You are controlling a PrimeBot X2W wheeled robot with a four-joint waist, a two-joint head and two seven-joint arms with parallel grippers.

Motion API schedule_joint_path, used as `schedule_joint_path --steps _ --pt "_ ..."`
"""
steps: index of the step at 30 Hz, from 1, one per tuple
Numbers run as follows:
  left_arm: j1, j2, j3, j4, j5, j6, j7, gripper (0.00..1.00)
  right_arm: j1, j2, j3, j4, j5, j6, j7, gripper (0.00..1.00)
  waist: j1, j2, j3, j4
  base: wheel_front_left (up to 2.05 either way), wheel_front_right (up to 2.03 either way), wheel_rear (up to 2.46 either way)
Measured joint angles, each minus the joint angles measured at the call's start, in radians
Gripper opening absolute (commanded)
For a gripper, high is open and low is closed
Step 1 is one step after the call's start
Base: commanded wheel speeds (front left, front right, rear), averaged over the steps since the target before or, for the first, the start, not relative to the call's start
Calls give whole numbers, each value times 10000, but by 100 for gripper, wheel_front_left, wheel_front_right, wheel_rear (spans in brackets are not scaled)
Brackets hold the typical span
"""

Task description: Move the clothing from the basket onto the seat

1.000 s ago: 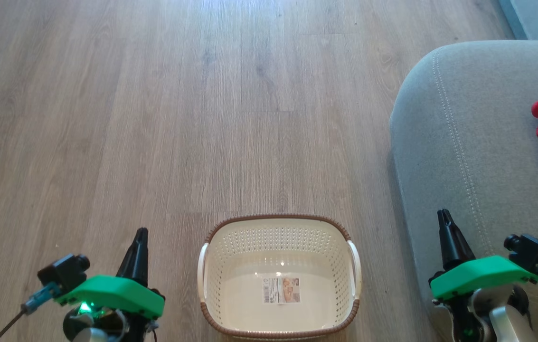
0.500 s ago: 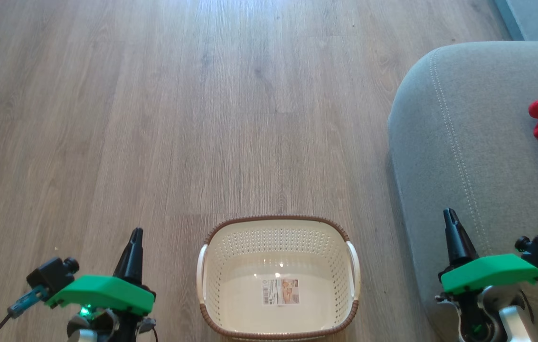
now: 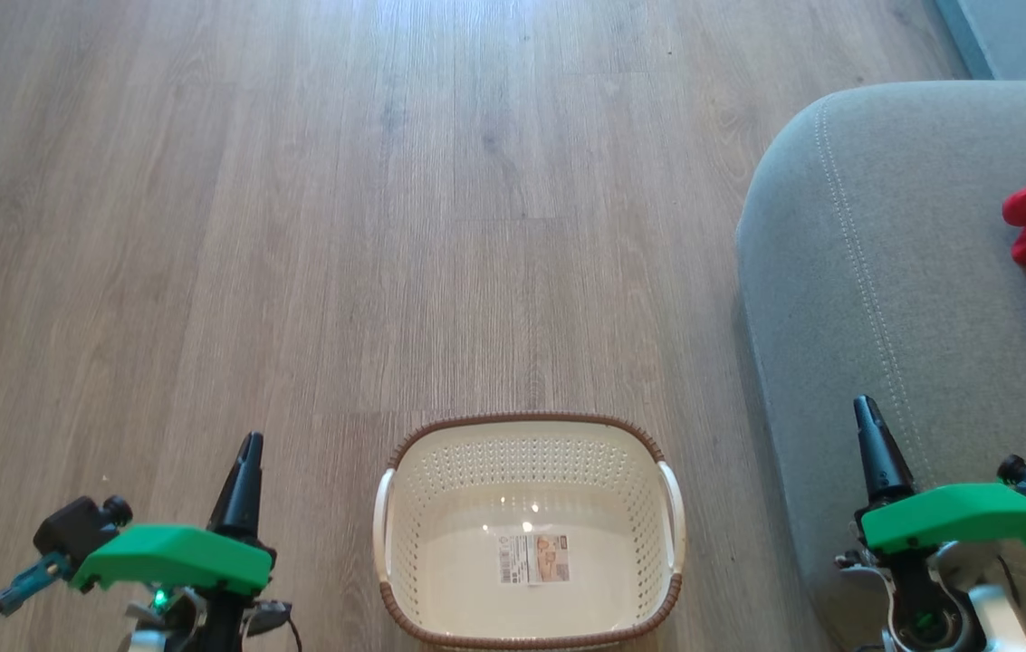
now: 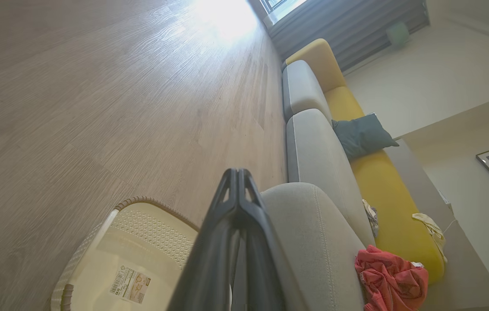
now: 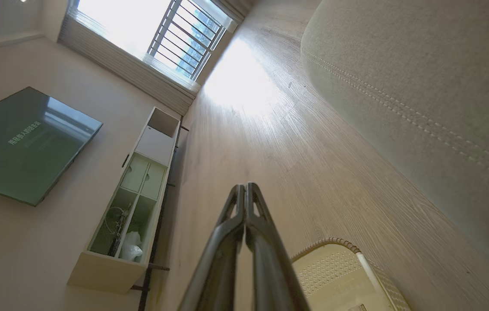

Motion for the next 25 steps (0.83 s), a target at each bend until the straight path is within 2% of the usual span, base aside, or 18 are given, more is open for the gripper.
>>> schedule_joint_path --steps 25 --pt "-13 -17 531 -42 -2661 -265 729 0 0 0 -397 -217 2840 -2 744 0 0 0 -99 -89 0 0 0"
